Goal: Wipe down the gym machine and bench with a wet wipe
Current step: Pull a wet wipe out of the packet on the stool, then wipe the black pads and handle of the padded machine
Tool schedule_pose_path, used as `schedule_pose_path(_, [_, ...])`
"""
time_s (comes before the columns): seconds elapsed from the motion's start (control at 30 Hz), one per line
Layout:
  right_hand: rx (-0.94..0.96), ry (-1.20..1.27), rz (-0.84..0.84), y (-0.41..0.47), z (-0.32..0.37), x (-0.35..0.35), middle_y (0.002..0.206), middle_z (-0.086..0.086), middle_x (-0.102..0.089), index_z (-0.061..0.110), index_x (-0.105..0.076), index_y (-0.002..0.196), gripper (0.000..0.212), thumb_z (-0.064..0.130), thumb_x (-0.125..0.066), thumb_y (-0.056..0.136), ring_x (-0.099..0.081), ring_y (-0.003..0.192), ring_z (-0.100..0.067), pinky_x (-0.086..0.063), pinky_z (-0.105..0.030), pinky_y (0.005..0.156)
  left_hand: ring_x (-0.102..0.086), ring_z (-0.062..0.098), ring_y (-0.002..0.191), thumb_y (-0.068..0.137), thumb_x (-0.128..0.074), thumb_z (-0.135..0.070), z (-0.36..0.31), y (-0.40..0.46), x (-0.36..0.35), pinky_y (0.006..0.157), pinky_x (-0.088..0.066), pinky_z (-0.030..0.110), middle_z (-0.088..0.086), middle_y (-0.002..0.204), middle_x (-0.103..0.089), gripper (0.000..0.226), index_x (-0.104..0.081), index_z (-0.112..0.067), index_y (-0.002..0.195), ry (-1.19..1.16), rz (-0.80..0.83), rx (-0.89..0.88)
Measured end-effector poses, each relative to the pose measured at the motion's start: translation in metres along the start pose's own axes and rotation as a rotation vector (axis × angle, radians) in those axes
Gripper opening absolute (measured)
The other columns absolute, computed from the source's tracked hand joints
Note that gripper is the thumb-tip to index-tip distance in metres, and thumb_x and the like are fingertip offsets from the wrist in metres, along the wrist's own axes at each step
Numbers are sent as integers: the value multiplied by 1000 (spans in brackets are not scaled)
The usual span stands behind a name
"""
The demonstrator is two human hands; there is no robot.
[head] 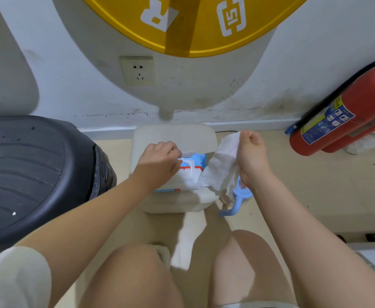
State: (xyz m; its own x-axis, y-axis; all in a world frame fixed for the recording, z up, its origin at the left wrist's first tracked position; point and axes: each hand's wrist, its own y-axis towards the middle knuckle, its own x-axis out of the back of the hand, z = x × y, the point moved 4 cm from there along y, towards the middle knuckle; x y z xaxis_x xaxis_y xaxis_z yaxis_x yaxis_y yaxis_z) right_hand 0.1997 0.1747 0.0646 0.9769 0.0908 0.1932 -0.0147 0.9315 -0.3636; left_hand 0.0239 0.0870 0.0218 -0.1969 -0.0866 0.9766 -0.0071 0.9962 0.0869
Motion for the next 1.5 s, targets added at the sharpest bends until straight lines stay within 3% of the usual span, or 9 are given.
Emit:
schedule_pose_path(0.1, [-2,-78,33,6,0,-3,64,4,-34,21,-41,74,23,23,-37,97,-29,57,-11,-25,-23,52,-66,30,82,88,-43,-26,-3,-13,-13,69,-51,35,6,97,-70,35,-55,-17,120,7,197,-86])
schedule_pose_path(0.23, [-54,-114,104,2,9,-1,60,5,-32,22,-42,72,25,25,-39,97,-27,52,-10,-26,-16,39,-70,18,94,78,-38,-38,-1,-37,-37,66,-57,32,1,115,-69,49,-72,-15,105,11,484,-81])
schedule_pose_path(0.4, [-142,-81,232,-38,57,18,67,-1,-40,21,-47,77,21,20,-41,97,-32,56,-13,-31,-17,41,-38,23,134,100,-33,-28,-28,-6,27,106,-30,31,7,149,-37,43,-38,-15,141,-463,617,341])
schedule_pose_path(0.57, [-162,-55,336,-97,151,60,69,2,-50,19,-48,79,21,15,-40,98,-46,59,-10,-38,-18,51,-55,-17,76,93,-33,-46,-111,2,187,69,-38,-1,-13,98,-60,33,-61,-30,92,-1413,450,628])
schedule_pose_path(0.7, [-218,-61,345,-150,216,93,72,-1,-53,18,-49,80,21,15,-39,98,-49,62,-13,-42,-22,53,-44,-4,57,89,-54,-33,-145,-30,283,57,-34,14,-19,61,-49,23,-58,-17,72,-1224,440,530])
schedule_pose_path(0.93, [-381,110,445,-252,309,149,72,-4,-55,17,-57,79,23,24,-44,97,-53,52,-8,-38,-16,40,-47,-5,47,91,-57,-10,-199,-88,425,53,-39,11,-17,52,-59,19,-57,-20,75,-1196,316,566])
schedule_pose_path(1.13, [171,-230,638,-351,374,188,64,7,-58,21,-61,73,20,3,-65,83,-49,55,-2,-43,-16,48,-45,9,43,93,-53,-15,-227,-119,495,49,-38,18,5,63,-50,10,-55,-11,84,-1225,367,620])
schedule_pose_path(1.3, [963,-699,427,-445,377,209,84,11,-53,18,-56,103,26,4,-52,81,-47,74,-7,-35,-11,62,-63,8,46,98,-41,-9,-260,-148,519,47,-51,18,0,62,-65,16,-53,-16,89,-1498,438,698])
schedule_pose_path(1.5, [1151,-1124,53,-549,314,211,88,4,-70,16,-47,112,81,-20,-59,41,-43,61,-19,-36,-22,44,-65,11,48,94,-33,0,-287,-211,537,47,-52,18,6,59,-68,28,-58,-8,83,-1698,571,572])
